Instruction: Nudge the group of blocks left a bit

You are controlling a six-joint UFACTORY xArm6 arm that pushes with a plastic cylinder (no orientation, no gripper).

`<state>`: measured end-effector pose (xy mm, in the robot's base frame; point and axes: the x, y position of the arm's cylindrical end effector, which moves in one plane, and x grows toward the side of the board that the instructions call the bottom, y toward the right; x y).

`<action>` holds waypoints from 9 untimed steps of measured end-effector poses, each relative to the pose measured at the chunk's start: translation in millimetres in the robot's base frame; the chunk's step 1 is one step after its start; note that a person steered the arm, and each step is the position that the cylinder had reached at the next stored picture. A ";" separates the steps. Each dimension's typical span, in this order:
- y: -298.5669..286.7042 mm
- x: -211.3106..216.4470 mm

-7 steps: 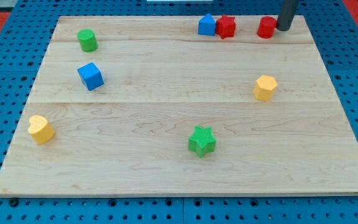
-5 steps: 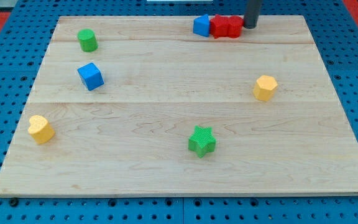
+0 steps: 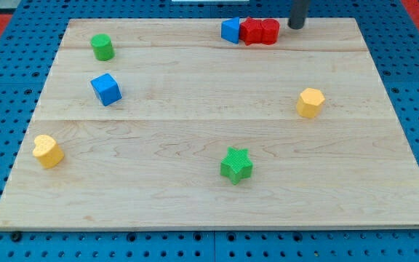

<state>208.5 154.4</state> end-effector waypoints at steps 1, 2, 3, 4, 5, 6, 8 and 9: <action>-2.5 -1.2; -25.4 -1.3; -69.7 -4.6; -73.2 -4.6; -73.6 -4.6; -63.4 -4.6; -33.2 22.0; -53.9 44.0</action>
